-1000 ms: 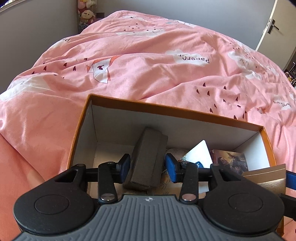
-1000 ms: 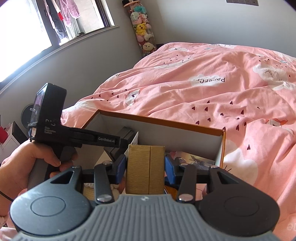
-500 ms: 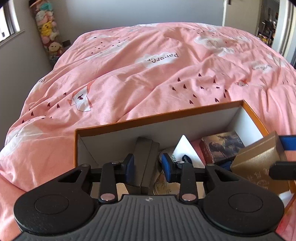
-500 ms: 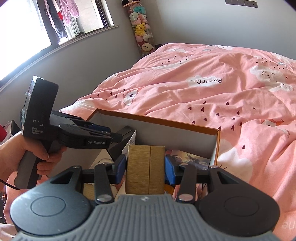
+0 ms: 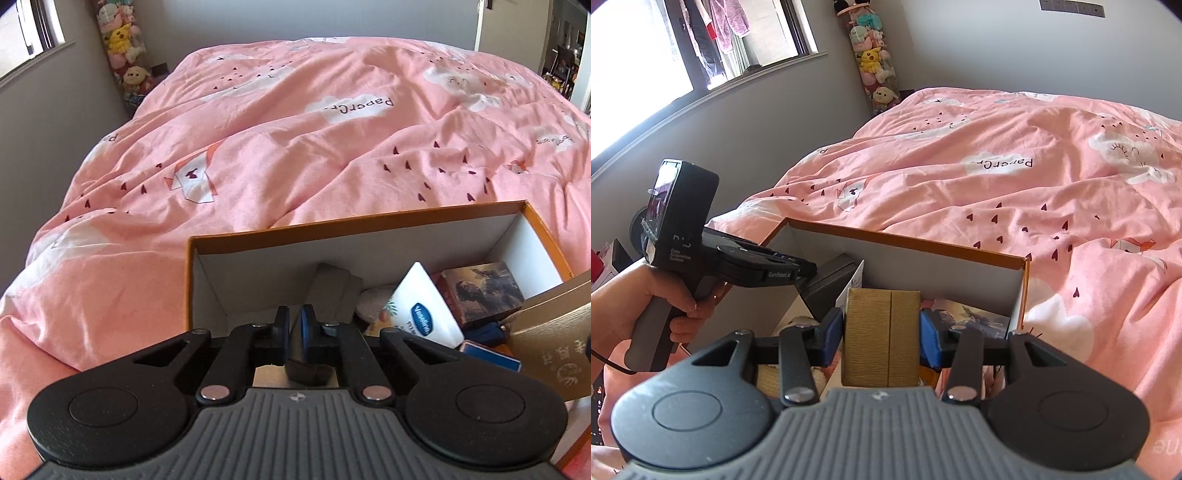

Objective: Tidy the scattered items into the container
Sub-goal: 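Lower the dark lid into the shoebox with the left gripper and release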

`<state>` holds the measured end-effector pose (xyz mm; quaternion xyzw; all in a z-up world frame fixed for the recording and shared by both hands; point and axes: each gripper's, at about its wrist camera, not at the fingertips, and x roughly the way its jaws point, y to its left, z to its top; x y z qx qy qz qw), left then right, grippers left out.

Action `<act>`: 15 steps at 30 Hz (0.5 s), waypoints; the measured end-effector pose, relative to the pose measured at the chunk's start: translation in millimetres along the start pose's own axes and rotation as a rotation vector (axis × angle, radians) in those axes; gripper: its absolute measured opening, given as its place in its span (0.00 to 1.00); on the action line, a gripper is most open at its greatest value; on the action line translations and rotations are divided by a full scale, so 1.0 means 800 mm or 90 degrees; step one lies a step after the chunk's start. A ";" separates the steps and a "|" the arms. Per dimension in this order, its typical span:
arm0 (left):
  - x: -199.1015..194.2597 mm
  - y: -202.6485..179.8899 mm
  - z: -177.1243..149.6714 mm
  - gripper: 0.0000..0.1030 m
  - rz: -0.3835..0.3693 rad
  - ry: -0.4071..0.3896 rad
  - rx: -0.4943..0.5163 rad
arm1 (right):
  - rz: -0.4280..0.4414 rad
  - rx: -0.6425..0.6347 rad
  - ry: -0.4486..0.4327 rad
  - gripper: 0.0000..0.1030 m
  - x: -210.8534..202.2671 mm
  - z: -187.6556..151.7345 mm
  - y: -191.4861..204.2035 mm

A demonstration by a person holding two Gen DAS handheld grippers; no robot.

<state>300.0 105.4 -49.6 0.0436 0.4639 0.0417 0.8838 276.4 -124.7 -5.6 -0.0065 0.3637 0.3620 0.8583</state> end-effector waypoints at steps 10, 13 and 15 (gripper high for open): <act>-0.008 -0.033 -0.003 0.29 -0.046 -0.012 0.113 | -0.001 0.007 0.011 0.47 0.006 -0.005 -0.005; 0.003 -0.039 -0.004 0.30 -0.014 -0.003 0.135 | -0.001 0.009 0.012 0.47 0.006 -0.005 -0.005; 0.006 -0.037 -0.002 0.31 -0.010 -0.002 0.132 | -0.003 0.010 0.014 0.47 0.007 -0.006 -0.004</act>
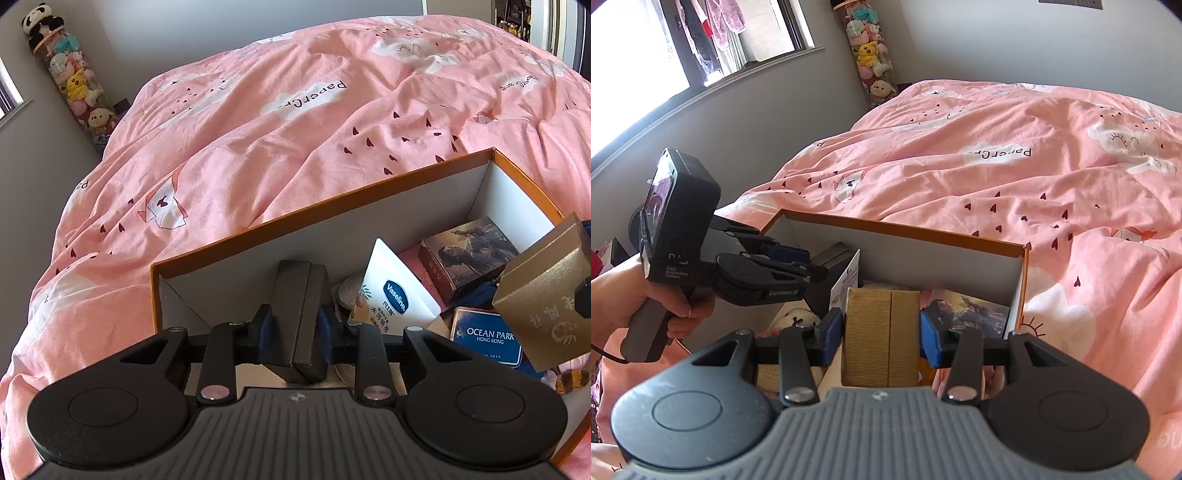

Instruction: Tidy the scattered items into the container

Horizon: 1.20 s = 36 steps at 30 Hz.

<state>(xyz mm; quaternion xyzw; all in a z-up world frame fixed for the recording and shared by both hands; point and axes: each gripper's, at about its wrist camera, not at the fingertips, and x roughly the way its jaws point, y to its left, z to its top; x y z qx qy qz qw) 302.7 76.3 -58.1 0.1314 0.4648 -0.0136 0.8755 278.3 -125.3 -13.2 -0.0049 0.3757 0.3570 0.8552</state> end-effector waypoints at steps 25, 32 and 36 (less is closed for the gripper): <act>-0.008 0.078 -0.003 0.11 0.016 0.088 -0.259 | 0.002 -0.014 -0.012 0.47 -0.015 -0.004 0.014; -0.001 0.063 0.008 0.10 0.053 0.132 -0.203 | 0.002 -0.006 -0.016 0.47 -0.018 -0.004 0.010; -0.004 0.045 0.014 0.10 0.053 0.110 -0.135 | 0.003 -0.004 -0.017 0.47 -0.019 -0.005 0.010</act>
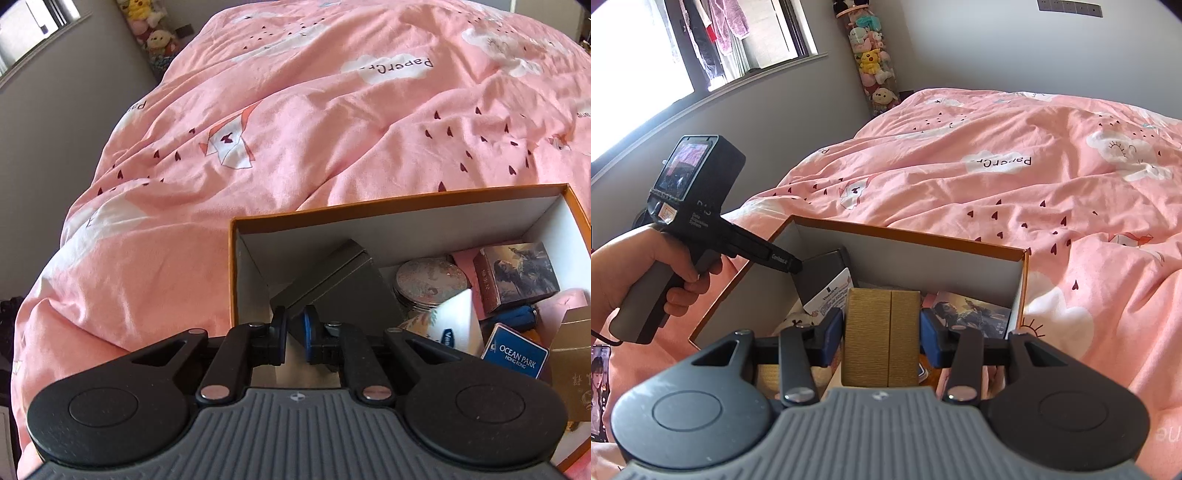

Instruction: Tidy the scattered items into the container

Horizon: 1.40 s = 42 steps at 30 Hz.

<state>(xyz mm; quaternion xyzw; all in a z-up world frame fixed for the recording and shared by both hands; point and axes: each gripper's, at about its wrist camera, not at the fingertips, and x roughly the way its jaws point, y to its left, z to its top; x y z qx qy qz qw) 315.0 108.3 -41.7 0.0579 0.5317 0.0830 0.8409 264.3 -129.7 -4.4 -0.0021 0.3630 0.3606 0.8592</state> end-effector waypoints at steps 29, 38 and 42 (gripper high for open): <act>0.001 -0.040 -0.026 0.55 -0.099 -0.058 0.332 | -0.001 -0.002 0.023 0.47 0.011 -0.006 -0.007; 0.012 -0.019 -0.015 0.41 -0.118 -0.034 0.213 | -0.003 0.001 0.028 0.47 0.016 -0.008 -0.007; 0.005 0.012 -0.011 0.39 -0.152 -0.046 0.039 | 0.000 -0.003 0.026 0.47 0.016 -0.007 -0.006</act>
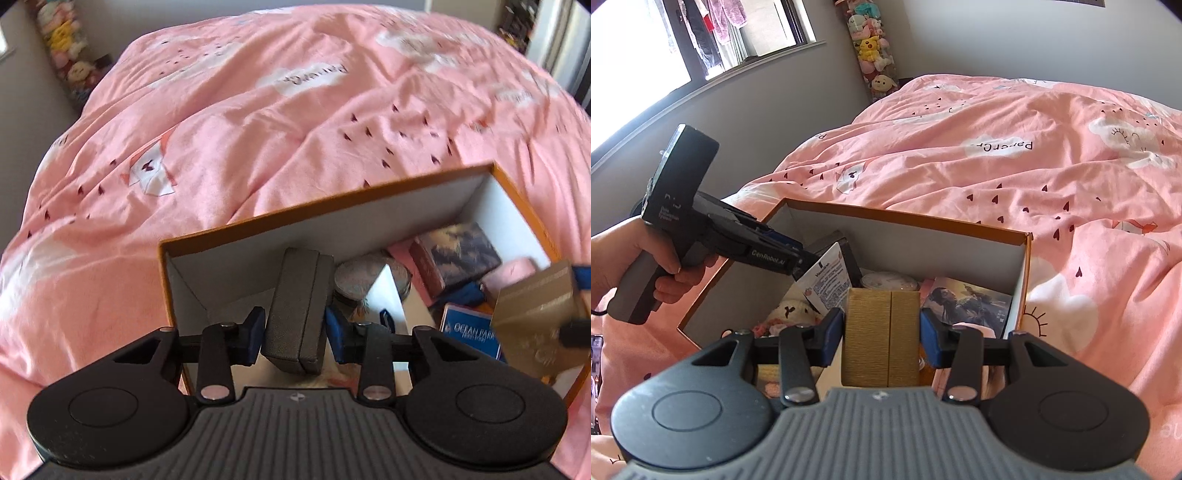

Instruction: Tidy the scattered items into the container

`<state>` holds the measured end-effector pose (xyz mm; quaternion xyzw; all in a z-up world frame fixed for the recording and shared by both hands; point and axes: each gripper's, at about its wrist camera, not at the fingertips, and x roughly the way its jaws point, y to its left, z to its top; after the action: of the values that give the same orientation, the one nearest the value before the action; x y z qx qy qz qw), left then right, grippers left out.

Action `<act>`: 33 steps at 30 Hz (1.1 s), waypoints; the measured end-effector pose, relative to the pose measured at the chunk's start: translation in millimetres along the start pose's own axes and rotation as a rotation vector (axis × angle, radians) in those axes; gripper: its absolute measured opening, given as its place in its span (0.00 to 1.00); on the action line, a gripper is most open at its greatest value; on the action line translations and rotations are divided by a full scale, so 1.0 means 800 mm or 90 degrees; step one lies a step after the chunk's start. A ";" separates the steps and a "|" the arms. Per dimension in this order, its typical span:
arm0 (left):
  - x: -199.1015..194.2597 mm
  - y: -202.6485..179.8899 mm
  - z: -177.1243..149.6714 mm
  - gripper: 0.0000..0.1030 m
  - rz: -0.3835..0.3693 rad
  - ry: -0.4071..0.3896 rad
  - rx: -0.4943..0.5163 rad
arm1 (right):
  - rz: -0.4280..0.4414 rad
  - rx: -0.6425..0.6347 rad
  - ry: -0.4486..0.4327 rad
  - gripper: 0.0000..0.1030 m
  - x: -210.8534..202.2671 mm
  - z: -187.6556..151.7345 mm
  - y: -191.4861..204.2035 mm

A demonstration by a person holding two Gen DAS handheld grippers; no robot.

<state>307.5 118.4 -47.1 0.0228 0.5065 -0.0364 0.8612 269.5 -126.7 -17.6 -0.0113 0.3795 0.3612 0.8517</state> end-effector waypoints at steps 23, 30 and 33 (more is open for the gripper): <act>-0.017 0.013 -0.011 0.27 0.026 -0.060 -0.270 | 0.005 -0.001 -0.026 0.47 -0.016 -0.002 0.002; -0.002 0.004 -0.009 0.02 0.032 -0.039 -0.260 | 0.009 0.001 -0.032 0.47 -0.021 -0.002 0.001; -0.003 0.004 -0.009 0.02 0.023 -0.034 -0.253 | 0.006 0.002 -0.034 0.47 -0.022 -0.001 -0.002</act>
<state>300.2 122.1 -48.5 -0.1392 0.4803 0.0790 0.8624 262.0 -138.6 -6.9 0.0015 0.3572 0.3645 0.8600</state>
